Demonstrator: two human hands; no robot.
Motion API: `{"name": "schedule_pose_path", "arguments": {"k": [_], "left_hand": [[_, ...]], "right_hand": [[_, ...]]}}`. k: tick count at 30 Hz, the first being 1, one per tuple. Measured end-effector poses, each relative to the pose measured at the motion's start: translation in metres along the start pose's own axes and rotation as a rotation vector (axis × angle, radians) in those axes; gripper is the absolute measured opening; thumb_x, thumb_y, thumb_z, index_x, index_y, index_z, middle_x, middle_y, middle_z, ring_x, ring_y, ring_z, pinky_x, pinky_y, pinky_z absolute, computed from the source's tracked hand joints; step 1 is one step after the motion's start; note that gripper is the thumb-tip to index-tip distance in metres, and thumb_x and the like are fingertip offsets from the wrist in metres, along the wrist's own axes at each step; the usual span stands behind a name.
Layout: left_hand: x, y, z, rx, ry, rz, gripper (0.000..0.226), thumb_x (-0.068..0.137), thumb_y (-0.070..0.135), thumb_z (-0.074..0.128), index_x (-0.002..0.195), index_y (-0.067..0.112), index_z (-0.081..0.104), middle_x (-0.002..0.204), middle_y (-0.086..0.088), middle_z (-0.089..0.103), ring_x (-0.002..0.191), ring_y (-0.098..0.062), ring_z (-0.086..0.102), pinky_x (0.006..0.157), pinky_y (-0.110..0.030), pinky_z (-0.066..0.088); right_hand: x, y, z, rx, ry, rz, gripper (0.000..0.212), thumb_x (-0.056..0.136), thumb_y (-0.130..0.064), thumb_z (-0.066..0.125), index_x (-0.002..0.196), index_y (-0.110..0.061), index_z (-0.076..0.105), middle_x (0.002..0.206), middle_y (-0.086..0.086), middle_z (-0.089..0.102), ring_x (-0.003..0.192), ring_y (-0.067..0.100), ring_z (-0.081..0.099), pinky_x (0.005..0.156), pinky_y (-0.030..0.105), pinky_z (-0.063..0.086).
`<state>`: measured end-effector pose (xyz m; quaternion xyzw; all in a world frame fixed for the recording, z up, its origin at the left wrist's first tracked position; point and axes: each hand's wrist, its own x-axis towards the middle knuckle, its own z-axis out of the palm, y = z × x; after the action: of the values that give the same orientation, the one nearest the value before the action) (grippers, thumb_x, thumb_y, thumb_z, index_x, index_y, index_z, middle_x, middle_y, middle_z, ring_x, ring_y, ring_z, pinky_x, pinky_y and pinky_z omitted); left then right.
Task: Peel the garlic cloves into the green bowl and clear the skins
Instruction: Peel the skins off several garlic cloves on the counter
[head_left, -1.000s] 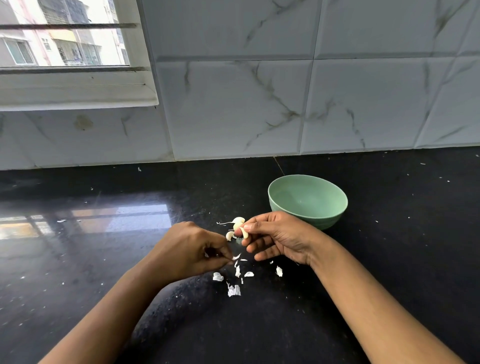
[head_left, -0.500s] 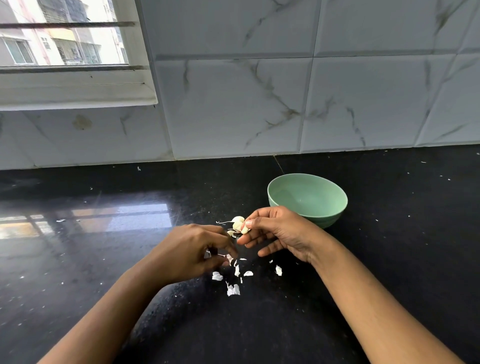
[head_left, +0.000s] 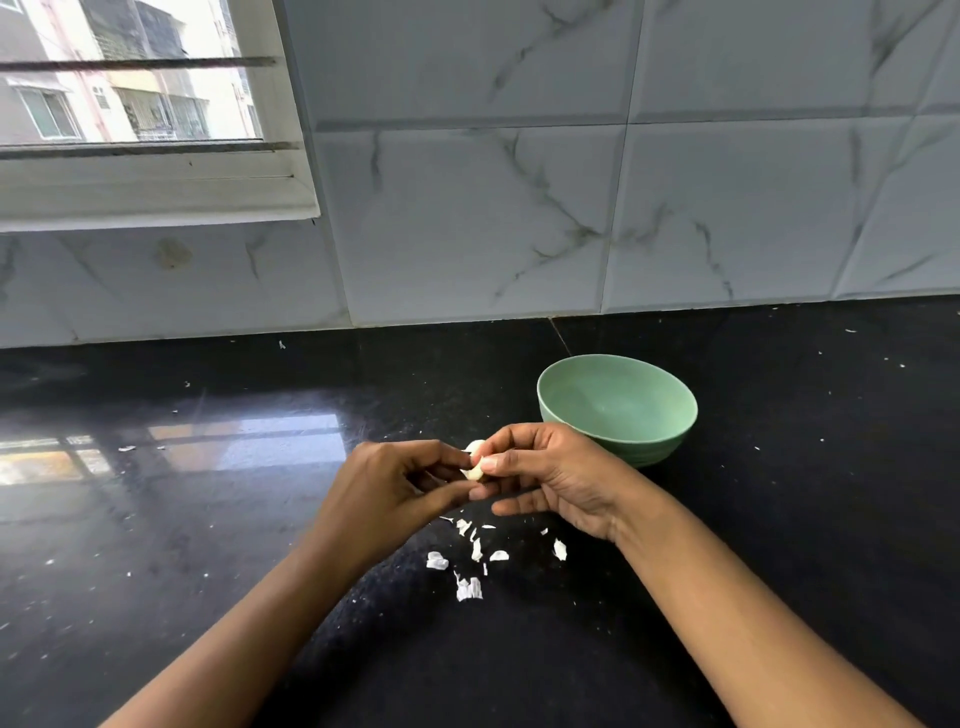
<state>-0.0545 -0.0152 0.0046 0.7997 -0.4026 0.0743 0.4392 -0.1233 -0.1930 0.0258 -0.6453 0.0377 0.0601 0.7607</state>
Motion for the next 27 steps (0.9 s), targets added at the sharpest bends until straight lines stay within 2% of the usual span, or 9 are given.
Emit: {"name": "schedule_pose_path", "arguments": {"k": [3, 7, 10, 13, 17, 22, 24, 27], "left_hand": [[-0.0014, 0.0038, 0.0057, -0.103, 0.029, -0.072, 0.020, 0.066, 0.041, 0.072, 0.085, 0.033, 0.073, 0.068, 0.020, 0.071, 0.060, 0.003, 0.067, 0.060, -0.012, 0.051], [-0.0007, 0.0021, 0.0072, -0.146, 0.020, -0.104, 0.015, 0.077, 0.025, 0.074, 0.089, 0.034, 0.073, 0.072, 0.012, 0.074, 0.064, -0.005, 0.070, 0.064, -0.024, 0.057], [0.0001, 0.0014, 0.0063, -0.174, -0.002, -0.099, 0.014, 0.077, 0.032, 0.069, 0.090, 0.037, 0.072, 0.072, 0.010, 0.074, 0.066, -0.006, 0.071, 0.064, -0.024, 0.055], [0.0015, -0.0015, 0.0052, -0.197, -0.015, -0.078, 0.015, 0.074, 0.036, 0.068, 0.087, 0.035, 0.074, 0.073, 0.005, 0.074, 0.067, -0.011, 0.071, 0.069, -0.034, 0.058], [0.0026, -0.0020, 0.0057, -0.320, 0.007, -0.122, 0.011, 0.072, 0.031, 0.070, 0.076, 0.021, 0.072, 0.068, -0.002, 0.073, 0.062, -0.018, 0.070, 0.066, -0.033, 0.056], [0.0022, 0.0002, 0.0063, -0.451, -0.082, -0.119, 0.012, 0.079, 0.024, 0.063, 0.077, 0.011, 0.065, 0.072, -0.007, 0.070, 0.060, -0.023, 0.067, 0.064, -0.034, 0.057], [0.0027, 0.0002, 0.0060, -0.442, -0.119, -0.119, 0.007, 0.081, 0.025, 0.062, 0.076, 0.020, 0.065, 0.072, -0.005, 0.069, 0.058, -0.023, 0.066, 0.059, -0.032, 0.055], [0.0015, -0.0016, 0.0049, -0.324, -0.159, -0.095, 0.012, 0.086, 0.035, 0.059, 0.075, 0.038, 0.058, 0.068, 0.000, 0.066, 0.054, -0.020, 0.064, 0.050, -0.026, 0.048]], "right_hand": [[0.0010, 0.0007, 0.0020, -0.034, 0.048, -0.056, 0.008, 0.082, 0.000, 0.066, 0.081, -0.008, 0.066, 0.091, 0.013, 0.071, 0.066, 0.012, 0.069, 0.055, 0.023, 0.056], [0.0015, 0.0012, 0.0043, -0.119, 0.102, -0.135, 0.006, 0.083, -0.002, 0.067, 0.083, -0.008, 0.065, 0.072, 0.006, 0.072, 0.061, 0.009, 0.067, 0.054, 0.022, 0.056], [0.0020, 0.0013, 0.0050, -0.101, 0.098, -0.125, 0.005, 0.084, -0.005, 0.066, 0.084, -0.010, 0.065, 0.077, 0.008, 0.070, 0.062, 0.008, 0.064, 0.052, 0.023, 0.055], [0.0027, 0.0028, 0.0040, -0.058, 0.080, -0.091, 0.005, 0.085, -0.008, 0.066, 0.082, -0.012, 0.065, 0.073, 0.002, 0.064, 0.061, 0.006, 0.059, 0.049, 0.023, 0.053], [0.0030, 0.0038, 0.0040, -0.012, 0.048, -0.057, 0.005, 0.087, -0.011, 0.063, 0.083, -0.014, 0.064, 0.070, -0.002, 0.059, 0.062, 0.005, 0.054, 0.046, 0.021, 0.050], [0.0015, 0.0019, 0.0039, 0.051, -0.036, -0.011, 0.002, 0.090, -0.013, 0.058, 0.089, -0.012, 0.060, 0.074, 0.001, 0.058, 0.064, 0.005, 0.055, 0.046, 0.019, 0.049], [0.0018, 0.0027, 0.0050, 0.069, -0.046, 0.006, 0.004, 0.091, -0.014, 0.056, 0.089, -0.012, 0.059, 0.075, 0.003, 0.058, 0.063, 0.005, 0.055, 0.045, 0.019, 0.049], [0.0030, 0.0041, 0.0058, 0.084, -0.038, 0.021, 0.007, 0.093, -0.014, 0.055, 0.086, -0.013, 0.058, 0.078, 0.004, 0.058, 0.063, 0.005, 0.054, 0.044, 0.018, 0.048]]}}
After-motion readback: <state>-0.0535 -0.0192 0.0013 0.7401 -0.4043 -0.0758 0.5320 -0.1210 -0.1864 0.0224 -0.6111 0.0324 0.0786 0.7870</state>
